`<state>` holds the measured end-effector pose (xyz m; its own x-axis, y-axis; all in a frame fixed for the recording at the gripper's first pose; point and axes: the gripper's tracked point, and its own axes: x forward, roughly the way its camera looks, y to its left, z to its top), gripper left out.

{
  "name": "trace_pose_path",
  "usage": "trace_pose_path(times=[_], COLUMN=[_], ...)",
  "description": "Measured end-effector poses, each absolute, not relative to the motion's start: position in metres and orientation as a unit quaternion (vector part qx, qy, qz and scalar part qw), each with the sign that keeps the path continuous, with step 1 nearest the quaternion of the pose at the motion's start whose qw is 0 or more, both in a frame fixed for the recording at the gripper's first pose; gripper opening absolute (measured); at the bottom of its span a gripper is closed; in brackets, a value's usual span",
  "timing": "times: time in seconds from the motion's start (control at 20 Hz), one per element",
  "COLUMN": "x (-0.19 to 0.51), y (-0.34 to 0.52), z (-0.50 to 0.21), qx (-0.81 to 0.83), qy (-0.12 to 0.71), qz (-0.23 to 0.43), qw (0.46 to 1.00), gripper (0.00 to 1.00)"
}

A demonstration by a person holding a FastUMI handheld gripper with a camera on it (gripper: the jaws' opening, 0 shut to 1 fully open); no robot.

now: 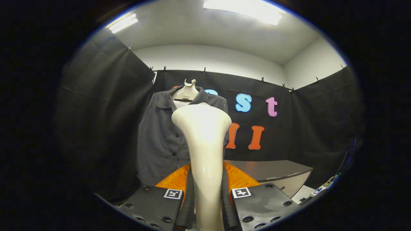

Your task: Iron the clothes twice with a garment steamer, once on the left side and once on the right side.

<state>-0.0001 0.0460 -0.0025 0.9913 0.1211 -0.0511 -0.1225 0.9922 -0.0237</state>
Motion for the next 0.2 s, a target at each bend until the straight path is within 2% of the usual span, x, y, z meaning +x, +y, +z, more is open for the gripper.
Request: trace_pose_path(times=[0.2], x=[0.0025], y=[0.0446], z=[-0.0028], qx=[-0.014], qy=[0.025], qz=[0.058], qw=[0.998], gripper=[0.42])
